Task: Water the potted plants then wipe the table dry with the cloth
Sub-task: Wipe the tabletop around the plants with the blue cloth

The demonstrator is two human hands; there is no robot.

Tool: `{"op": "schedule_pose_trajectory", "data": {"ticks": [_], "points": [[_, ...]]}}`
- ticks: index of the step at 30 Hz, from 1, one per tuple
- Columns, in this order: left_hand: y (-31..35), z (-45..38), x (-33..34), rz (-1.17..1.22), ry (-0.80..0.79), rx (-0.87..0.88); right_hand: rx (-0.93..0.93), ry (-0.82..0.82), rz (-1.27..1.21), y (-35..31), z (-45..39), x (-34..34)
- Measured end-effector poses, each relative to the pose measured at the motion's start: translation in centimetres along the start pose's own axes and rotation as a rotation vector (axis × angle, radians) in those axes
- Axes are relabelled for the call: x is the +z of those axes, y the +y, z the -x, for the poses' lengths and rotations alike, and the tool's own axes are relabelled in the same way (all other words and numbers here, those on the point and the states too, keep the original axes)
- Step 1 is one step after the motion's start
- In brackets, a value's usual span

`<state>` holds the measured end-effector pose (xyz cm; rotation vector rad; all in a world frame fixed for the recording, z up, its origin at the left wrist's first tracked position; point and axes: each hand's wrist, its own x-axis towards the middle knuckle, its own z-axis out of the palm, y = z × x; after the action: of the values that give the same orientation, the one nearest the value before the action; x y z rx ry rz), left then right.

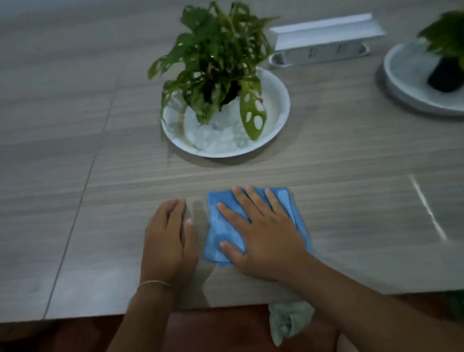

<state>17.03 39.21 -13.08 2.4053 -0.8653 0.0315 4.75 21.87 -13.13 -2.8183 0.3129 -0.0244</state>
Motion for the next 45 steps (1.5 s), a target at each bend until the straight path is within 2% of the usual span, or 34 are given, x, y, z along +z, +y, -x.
{"op": "schedule_pose_trajectory", "data": {"ticks": [8,14,20,25,31,35,41,45], "points": [[15.2,-2.9,8.2,0.11,-0.171,0.278,0.303,0.119,0.077,13.8,8.8,-4.2],[22.5,-2.4,14.2,0.097,-0.282,0.465,0.592,0.202,0.156,24.7,14.9,-7.3],[28.4,-2.9,18.0,-0.027,-0.358,0.524,0.82,0.257,0.156,34.1,18.2,-10.2],[28.5,-3.0,18.5,-0.057,-0.332,0.505,0.971,0.296,0.147,40.0,21.0,-12.1],[28.4,-3.6,18.8,-0.01,-0.29,0.507,1.116,0.304,0.178,45.0,22.1,-13.9],[28.6,-3.7,18.9,-0.015,-0.285,0.492,1.162,0.261,0.166,46.0,21.8,-14.4],[29.0,-3.5,18.8,-0.031,-0.263,0.501,1.163,0.253,0.191,45.0,22.0,-13.6],[29.1,-3.3,18.8,-0.065,-0.267,0.496,1.094,0.258,0.195,40.4,21.7,-12.0]]}}
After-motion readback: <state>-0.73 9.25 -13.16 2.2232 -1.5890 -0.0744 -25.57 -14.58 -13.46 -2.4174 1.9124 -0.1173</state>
